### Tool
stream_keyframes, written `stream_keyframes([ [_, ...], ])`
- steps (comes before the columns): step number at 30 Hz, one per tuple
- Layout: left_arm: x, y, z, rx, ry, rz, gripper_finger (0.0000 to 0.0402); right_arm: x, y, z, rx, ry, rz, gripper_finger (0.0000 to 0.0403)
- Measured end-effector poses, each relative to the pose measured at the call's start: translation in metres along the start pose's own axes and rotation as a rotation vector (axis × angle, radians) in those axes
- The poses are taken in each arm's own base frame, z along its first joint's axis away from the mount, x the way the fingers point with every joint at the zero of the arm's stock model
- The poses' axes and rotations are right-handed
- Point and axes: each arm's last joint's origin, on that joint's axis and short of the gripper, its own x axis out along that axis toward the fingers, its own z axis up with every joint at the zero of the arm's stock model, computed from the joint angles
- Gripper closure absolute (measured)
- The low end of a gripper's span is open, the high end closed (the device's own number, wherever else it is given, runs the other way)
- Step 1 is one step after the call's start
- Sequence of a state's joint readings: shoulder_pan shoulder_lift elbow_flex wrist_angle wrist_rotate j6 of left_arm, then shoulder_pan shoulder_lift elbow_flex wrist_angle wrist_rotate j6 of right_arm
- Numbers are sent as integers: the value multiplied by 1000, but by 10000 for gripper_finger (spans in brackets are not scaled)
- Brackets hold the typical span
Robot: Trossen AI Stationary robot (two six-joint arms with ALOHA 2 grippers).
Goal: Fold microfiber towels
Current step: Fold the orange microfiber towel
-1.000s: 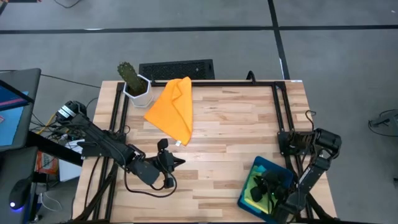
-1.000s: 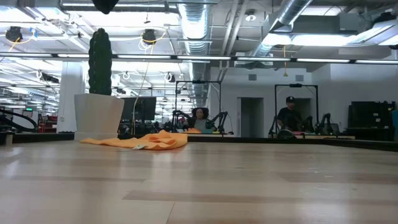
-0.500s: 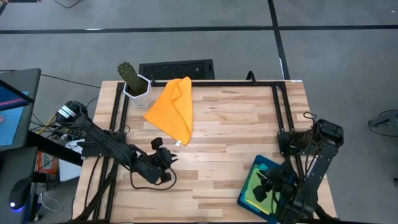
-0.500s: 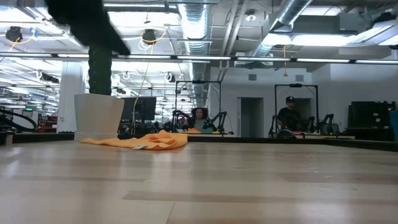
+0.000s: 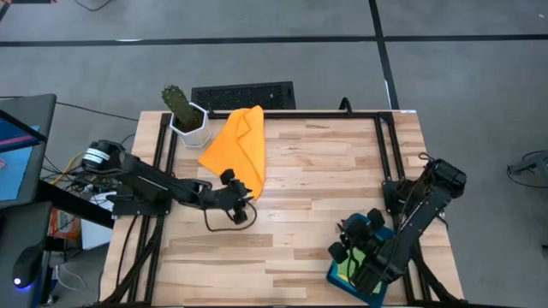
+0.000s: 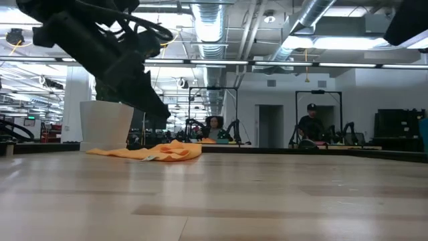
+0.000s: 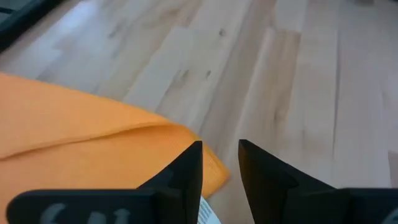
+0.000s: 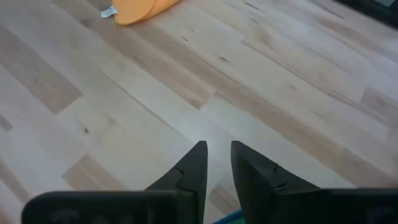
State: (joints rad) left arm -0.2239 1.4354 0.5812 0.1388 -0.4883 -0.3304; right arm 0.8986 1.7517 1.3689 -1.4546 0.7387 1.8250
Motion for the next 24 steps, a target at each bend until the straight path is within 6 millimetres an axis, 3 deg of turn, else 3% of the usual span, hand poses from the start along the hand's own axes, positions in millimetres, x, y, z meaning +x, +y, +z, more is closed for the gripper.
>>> stream_keyframes([
  [11, 50, -15, -31, 137, 110, 91, 305, 1, 0, 1, -4, -27, 0, 307],
  [17, 62, -18, -42, 78, 169, 81, 308, 0, 0, 1, 1, -27, 5, 307],
  [24, 60, -28, -47, -80, 212, -21, 392, 9, 3, 11, 42, -86, 5, 307],
])
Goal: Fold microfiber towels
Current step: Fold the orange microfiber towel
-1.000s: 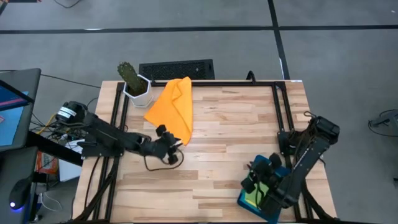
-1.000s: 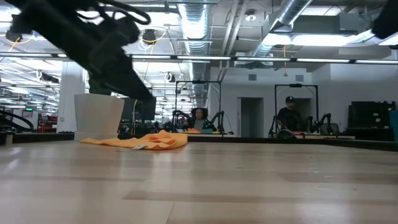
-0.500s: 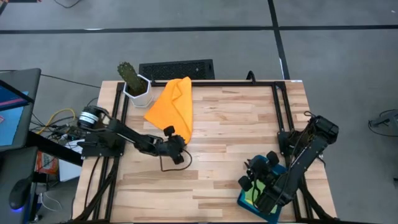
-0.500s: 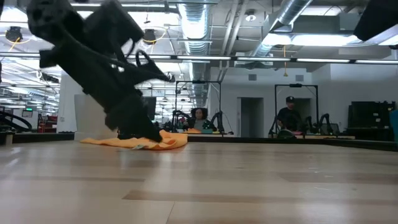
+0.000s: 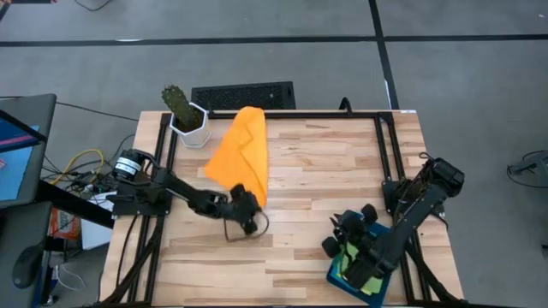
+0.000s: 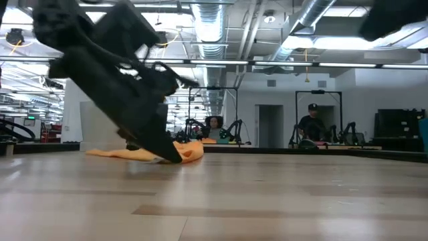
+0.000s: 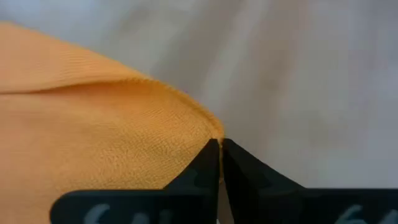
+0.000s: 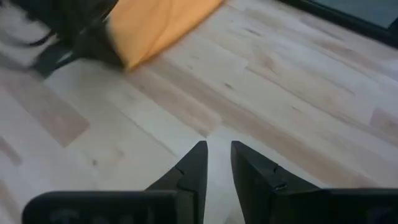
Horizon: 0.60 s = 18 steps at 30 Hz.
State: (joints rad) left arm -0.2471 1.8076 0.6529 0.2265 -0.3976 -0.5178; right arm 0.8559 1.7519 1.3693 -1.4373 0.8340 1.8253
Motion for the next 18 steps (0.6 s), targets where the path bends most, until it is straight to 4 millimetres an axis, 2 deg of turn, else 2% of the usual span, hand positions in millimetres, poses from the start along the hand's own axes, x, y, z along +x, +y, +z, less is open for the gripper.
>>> stream_keyframes([
  [5, -17, -38, -18, 14, 43, -221, 399, 25, 13, 20, -79, 15, 3, 307],
  [10, -43, -73, -47, 69, 89, -365, 400, 64, 36, 56, -315, -8, 100, 307],
  [14, -61, -91, -68, 89, 108, -420, 401, 96, 56, 96, -494, -35, 311, 307],
  [18, -75, -101, -85, 92, 107, -438, 401, 133, 62, 135, -611, -94, 562, 305],
])
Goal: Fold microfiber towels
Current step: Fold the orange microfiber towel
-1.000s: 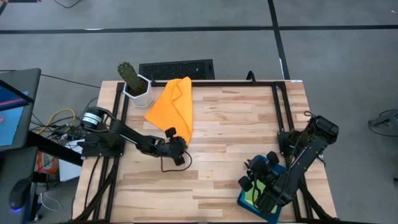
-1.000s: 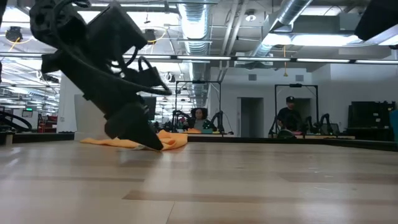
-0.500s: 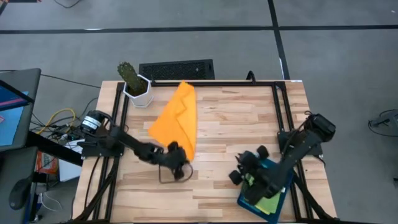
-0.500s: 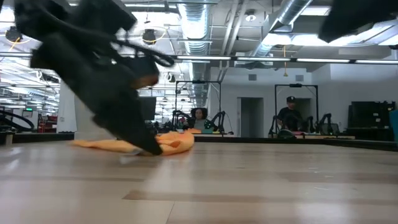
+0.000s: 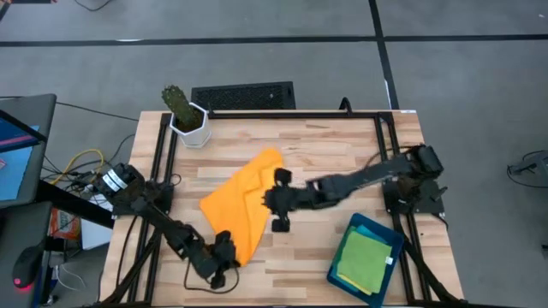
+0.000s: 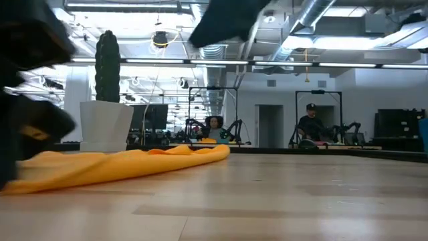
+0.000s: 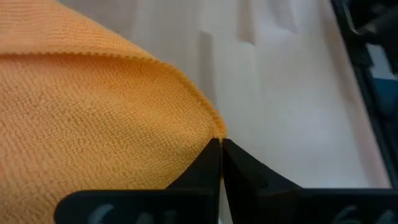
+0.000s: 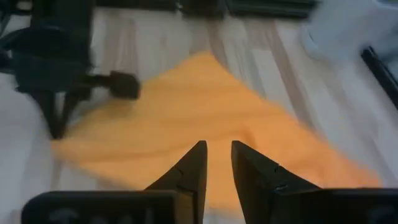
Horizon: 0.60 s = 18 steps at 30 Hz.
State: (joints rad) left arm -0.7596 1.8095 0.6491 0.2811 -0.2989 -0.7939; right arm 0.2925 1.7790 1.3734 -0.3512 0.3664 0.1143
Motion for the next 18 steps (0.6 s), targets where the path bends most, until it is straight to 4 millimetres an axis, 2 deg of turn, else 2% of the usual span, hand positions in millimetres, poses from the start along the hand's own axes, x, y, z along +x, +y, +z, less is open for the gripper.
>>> stream_keyframes([
  [3, -4, -9, -10, 7, 13, -23, 401, 31, -19, -4, -145, 0, 66, 297],
  [5, -7, -14, -15, -3, 12, -25, 401, 58, -22, -7, -230, -41, 119, 288],
  [7, -9, -18, -20, 4, 4, -21, 401, 85, -22, -19, -308, -29, 137, 276],
  [9, -11, -21, -25, 11, -6, -18, 401, 114, -22, -30, -356, -3, 130, 261],
  [12, -13, -24, -29, 16, -19, -13, 401, 146, -31, -40, -349, 55, 113, 238],
  [16, -15, -26, -34, -5, -23, -10, 401, 166, -48, -43, -320, 102, 84, 219],
  [18, -16, -27, -35, -11, -23, -10, 401, 167, -54, -47, -314, 145, 85, 216],
])
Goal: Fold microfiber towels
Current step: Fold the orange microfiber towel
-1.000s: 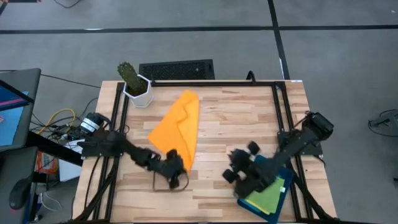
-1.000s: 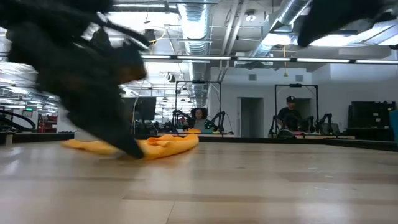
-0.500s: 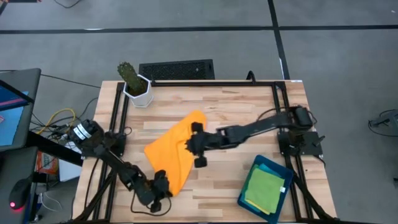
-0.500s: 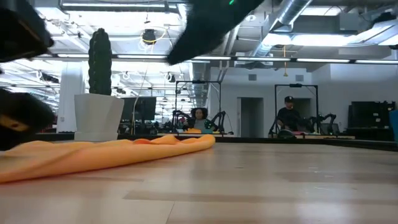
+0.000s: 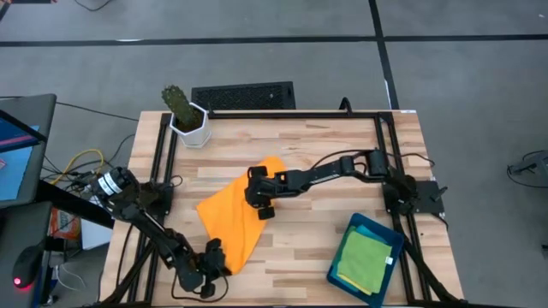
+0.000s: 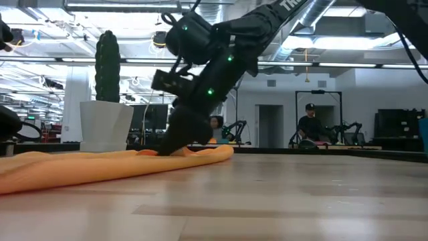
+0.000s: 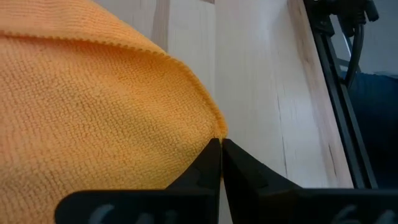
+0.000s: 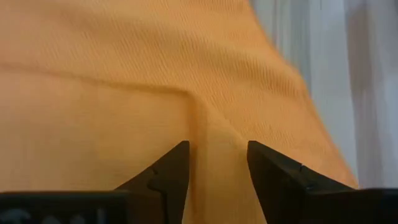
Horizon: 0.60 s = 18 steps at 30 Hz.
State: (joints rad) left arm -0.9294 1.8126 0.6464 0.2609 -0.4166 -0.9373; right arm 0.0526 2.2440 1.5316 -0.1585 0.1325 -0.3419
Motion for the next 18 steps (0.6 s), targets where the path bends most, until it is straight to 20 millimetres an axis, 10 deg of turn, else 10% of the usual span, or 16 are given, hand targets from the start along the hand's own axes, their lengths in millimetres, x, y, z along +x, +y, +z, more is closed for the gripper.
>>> stream_keyframes([
  [18, -1, -1, -1, -2, -20, 13, 401, -29, -10, -9, 54, 180, 57, 257],
])
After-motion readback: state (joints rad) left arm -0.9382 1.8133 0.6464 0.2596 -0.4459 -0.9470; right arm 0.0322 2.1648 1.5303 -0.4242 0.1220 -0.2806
